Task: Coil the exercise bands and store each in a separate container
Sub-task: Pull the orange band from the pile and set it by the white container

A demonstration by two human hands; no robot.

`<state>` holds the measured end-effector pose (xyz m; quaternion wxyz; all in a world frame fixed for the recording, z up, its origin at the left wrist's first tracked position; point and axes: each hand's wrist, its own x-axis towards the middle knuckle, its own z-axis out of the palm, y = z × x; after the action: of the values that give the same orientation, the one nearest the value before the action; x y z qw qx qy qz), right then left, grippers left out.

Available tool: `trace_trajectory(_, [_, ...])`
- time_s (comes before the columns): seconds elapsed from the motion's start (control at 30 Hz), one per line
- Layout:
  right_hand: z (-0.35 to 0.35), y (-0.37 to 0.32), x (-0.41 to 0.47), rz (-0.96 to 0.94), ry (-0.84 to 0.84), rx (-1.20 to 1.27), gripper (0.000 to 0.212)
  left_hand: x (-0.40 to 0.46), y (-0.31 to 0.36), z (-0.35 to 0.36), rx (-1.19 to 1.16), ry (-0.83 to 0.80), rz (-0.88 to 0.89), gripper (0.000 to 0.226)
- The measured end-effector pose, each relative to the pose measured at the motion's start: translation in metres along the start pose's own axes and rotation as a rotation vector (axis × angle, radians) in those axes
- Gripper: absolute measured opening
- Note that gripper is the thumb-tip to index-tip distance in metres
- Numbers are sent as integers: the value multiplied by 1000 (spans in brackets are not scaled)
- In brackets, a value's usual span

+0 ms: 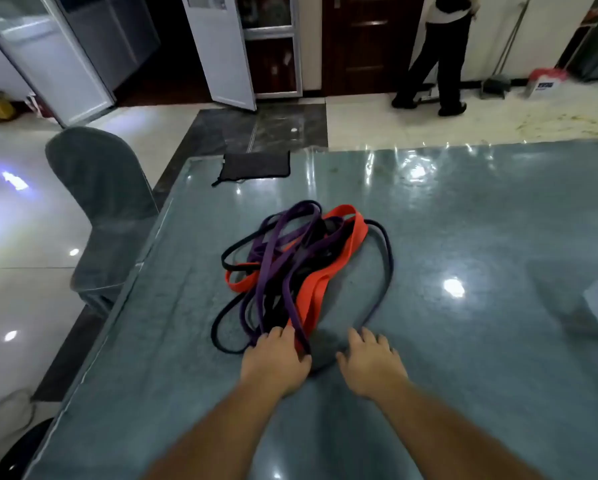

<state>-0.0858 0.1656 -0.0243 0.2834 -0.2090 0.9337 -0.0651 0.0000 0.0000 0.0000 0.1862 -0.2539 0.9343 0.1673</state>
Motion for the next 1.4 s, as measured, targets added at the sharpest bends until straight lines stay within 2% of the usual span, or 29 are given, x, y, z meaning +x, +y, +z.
trace_trajectory(0.17, [5, -10, 24, 31, -13, 70, 59, 20, -14, 12, 4, -58, -3, 67])
trace_trajectory(0.3, [7, -26, 46, 55, -32, 146, 50, 40, -26, 19, 24, -100, 26, 57])
trace_trajectory(0.47, [6, -49, 77, 84, 2, 235, 49, 66, -44, 20, 12, -115, 92, 49])
trace_trajectory(0.63, [9, -80, 107, 185, 29, 446, 57, 85, -64, 20, 33, -143, 138, 42])
trace_trajectory(0.77, [10, -99, 120, 288, 135, 608, 57, 89, -80, 22, 45, -149, 145, 41])
trace_trajectory(0.93, [5, -99, 128, 323, 194, 581, 25, 93, -97, 18, 48, -126, 156, 46])
trace_trajectory(1.0, [1, -93, 129, 366, 198, 633, 23, 94, -100, 15, 46, -119, 168, 46])
trace_trajectory(1.13, [-6, -77, 125, 457, 238, 855, 20, 91, -97, 10, 57, -130, 175, 44])
trace_trajectory(1.27, [-11, -61, 122, 480, 291, 1190, 27, 85, -81, 6, 36, -99, 197, 43])
trace_trajectory(1.33, [-11, -55, 118, 482, 246, 1420, 29, 82, -67, 3, 32, -67, 204, 44])
trace_trajectory(1.4, [-10, -50, 111, 448, 161, 1469, 31, 80, -53, 2, 16, -33, 201, 44])
